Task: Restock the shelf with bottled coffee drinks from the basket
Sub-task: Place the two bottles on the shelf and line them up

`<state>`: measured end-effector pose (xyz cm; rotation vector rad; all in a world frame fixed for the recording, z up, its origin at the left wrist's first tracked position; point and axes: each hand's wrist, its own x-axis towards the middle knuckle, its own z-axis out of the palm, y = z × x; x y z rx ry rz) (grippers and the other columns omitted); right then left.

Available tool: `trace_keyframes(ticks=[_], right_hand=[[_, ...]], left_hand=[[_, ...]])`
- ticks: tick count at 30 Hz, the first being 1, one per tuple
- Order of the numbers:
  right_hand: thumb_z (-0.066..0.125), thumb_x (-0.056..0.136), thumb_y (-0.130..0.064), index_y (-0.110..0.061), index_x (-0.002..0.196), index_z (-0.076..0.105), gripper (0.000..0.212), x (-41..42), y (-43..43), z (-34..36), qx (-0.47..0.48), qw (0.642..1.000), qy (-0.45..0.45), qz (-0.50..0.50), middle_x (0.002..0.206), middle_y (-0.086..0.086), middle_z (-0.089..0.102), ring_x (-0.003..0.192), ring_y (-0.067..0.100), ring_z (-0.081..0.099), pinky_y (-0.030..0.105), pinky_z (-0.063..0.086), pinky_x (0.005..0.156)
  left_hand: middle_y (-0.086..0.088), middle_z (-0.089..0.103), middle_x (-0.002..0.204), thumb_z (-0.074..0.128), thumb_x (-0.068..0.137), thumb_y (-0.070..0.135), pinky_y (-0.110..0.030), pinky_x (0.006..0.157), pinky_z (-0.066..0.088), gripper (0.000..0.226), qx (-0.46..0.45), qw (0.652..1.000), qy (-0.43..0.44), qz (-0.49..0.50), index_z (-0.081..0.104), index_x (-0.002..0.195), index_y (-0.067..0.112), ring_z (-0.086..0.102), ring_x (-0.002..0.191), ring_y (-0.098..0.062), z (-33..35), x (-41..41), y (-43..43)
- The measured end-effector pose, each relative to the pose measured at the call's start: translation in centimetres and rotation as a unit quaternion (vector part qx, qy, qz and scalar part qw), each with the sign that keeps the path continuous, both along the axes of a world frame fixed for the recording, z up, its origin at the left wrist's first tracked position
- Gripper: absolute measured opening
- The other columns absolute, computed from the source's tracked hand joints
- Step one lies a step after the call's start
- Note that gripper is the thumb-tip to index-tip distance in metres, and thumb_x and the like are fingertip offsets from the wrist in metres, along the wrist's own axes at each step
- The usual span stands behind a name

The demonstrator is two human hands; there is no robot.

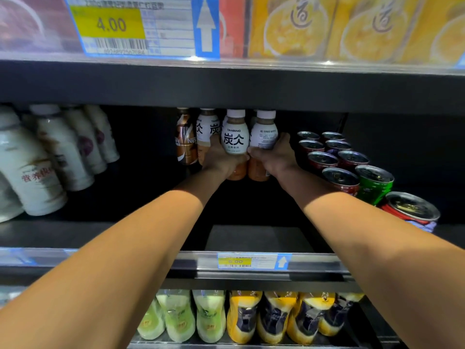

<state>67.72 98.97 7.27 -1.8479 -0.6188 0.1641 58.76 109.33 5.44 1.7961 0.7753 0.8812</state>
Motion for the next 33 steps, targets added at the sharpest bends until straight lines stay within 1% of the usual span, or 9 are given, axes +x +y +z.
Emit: trace_keyframes(ticks=[7,12,14,17,21,24,27,30,33], right_hand=[[0.081,0.079,-0.032,-0.010,0.130,0.038,0.070,-0.1,0.0,0.3,-0.033,0.999,-0.013,-0.003,0.130,0.011,0.060,0.116,0.029,0.061,0.031,0.046,0.091],[0.071,0.083,-0.050,-0.004,0.149,0.023,0.094,-1.6,-1.3,1.0,-0.105,0.990,-0.091,-0.039,0.142,0.019,0.050,0.128,0.035,0.051,0.037,0.044,0.099],[0.058,0.093,-0.047,-0.001,0.147,0.029,0.077,-3.2,-2.6,1.6,-0.145,0.974,-0.169,-0.040,0.144,0.022,0.048,0.130,0.038,0.048,0.039,0.042,0.099],[0.042,0.101,-0.041,-0.006,0.134,0.051,0.049,-6.8,-5.9,3.6,-0.247,0.923,-0.294,-0.034,0.136,0.020,0.055,0.125,0.037,0.051,0.038,0.042,0.095],[0.041,0.102,-0.036,-0.011,0.114,0.067,0.037,-12.6,-13.5,6.1,-0.335,0.839,-0.429,-0.024,0.117,0.015,0.065,0.111,0.034,0.058,0.039,0.040,0.084],[0.032,0.103,-0.043,-0.011,0.085,0.067,0.051,-15.6,-19.9,5.8,-0.343,0.782,-0.516,-0.069,0.088,0.013,0.068,0.087,0.035,0.061,0.039,0.028,0.069],[0.037,0.097,-0.043,-0.013,0.066,0.063,0.050,-17.3,-26.0,4.1,-0.366,0.774,-0.495,-0.146,0.067,0.009,0.062,0.067,0.032,0.057,0.038,0.025,0.063],[0.049,0.090,-0.037,-0.011,0.063,0.064,0.041,-18.6,-32.5,2.2,-0.371,0.764,-0.484,-0.210,0.064,0.010,0.058,0.066,0.033,0.055,0.040,0.032,0.062],[0.045,0.092,-0.037,-0.010,0.064,0.062,0.042,-19.3,-39.3,0.1,-0.424,0.743,-0.444,-0.265,0.066,0.011,0.056,0.069,0.033,0.053,0.041,0.036,0.064]], left_hand=[[-0.004,0.061,0.128,0.085,0.073,0.029,-0.030,0.093,0.048,0.080,-0.014,0.999,0.039,0.011,0.038,0.136,0.016,0.058,0.118,-0.023,0.6,-0.1,-0.5],[-0.008,0.059,0.133,0.077,0.081,0.037,-0.025,0.088,0.043,0.075,0.024,0.996,0.086,0.026,0.035,0.138,0.011,0.058,0.121,-0.027,2.0,-2.4,-2.2],[-0.011,0.058,0.133,0.068,0.090,0.034,-0.026,0.086,0.039,0.059,0.089,0.988,0.127,0.024,0.041,0.135,0.008,0.055,0.122,-0.030,3.1,-4.4,-3.6],[-0.013,0.064,0.122,0.049,0.098,0.029,-0.028,0.080,0.040,0.027,0.235,0.944,0.231,-0.013,0.059,0.115,0.010,0.059,0.112,-0.032,4.5,-8.1,-6.6],[-0.011,0.065,0.107,0.035,0.100,0.040,-0.035,0.073,0.041,0.032,0.387,0.840,0.374,-0.062,0.055,0.088,0.017,0.055,0.089,-0.032,6.4,-13.1,-12.7],[-0.002,0.062,0.089,0.028,0.100,0.045,-0.034,0.062,0.038,0.033,0.554,0.768,0.319,-0.048,0.048,0.087,0.022,0.060,0.082,-0.028,6.1,-15.9,-17.3],[0.001,0.056,0.075,0.023,0.097,0.043,-0.033,0.056,0.039,0.036,0.603,0.753,0.248,-0.086,0.047,0.081,0.021,0.058,0.071,-0.024,5.9,-16.9,-22.9],[-0.003,0.055,0.072,0.034,0.094,0.037,-0.034,0.056,0.032,0.030,0.638,0.726,0.197,-0.167,0.052,0.079,0.019,0.056,0.068,-0.029,4.6,-16.0,-28.5],[-0.005,0.052,0.065,0.048,0.087,0.032,-0.032,0.053,0.025,0.021,0.654,0.700,0.158,-0.241,0.051,0.072,0.018,0.056,0.061,-0.030,3.5,-14.3,-34.6]])
